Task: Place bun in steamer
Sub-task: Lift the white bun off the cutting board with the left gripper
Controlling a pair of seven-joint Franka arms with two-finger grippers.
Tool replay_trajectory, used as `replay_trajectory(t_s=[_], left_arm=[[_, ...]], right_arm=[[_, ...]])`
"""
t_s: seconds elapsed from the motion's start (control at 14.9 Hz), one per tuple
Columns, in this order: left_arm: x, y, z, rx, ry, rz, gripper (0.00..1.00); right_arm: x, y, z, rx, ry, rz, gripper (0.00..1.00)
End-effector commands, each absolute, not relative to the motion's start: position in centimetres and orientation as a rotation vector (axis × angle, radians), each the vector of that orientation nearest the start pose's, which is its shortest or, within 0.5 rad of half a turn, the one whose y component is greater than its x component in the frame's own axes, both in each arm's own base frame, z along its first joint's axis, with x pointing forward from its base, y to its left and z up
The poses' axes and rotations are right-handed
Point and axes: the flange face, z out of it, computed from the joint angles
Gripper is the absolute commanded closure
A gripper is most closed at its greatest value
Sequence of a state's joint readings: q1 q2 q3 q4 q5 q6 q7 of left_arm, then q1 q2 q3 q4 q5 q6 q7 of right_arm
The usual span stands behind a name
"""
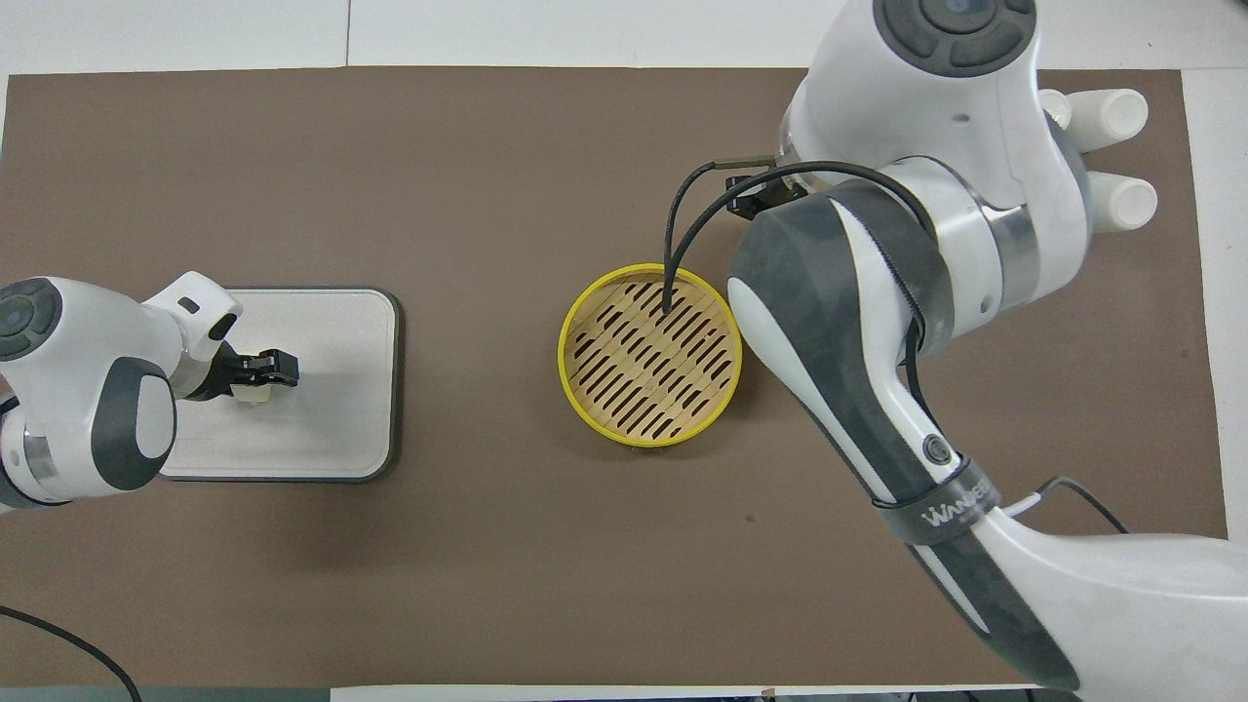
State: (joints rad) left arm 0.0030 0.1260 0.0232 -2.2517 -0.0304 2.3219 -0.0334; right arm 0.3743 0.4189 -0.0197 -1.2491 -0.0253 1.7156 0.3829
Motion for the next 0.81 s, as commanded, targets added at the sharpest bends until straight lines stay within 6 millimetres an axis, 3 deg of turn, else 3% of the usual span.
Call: replay_trajectory(t_s=[0.0, 0.13, 0.54, 0.67, 0.74], left_arm=[[52.6, 1.3, 31.4, -3.142, -0.12, 0.092, 0.53], [53.3, 1.6, 32.5, -3.142, -0.132, 0.094, 0.62], [55.2, 1.9, 35.0, -3.143, -0.154, 0.077, 0.64], [56.3, 0.7, 36.8, -3.136, -0.214, 0.085, 0.64], [56.8, -1.0, 37.9, -3.137, -0.215, 0.078, 0.64]], right_arm=[[63.8, 23.1, 53.4, -3.151, 0.027, -0.058, 1.0], [63.8, 22.9, 53.5, -3.151, 0.032, -0.06, 1.0], [63.9, 22.3, 53.3, -3.153, 0.027, -0.053, 1.0], [64.2, 21.3, 53.3, -3.154, 0.015, -0.053, 1.0], [64.3, 20.9, 53.3, -3.155, 0.019, -0.051, 1.0]])
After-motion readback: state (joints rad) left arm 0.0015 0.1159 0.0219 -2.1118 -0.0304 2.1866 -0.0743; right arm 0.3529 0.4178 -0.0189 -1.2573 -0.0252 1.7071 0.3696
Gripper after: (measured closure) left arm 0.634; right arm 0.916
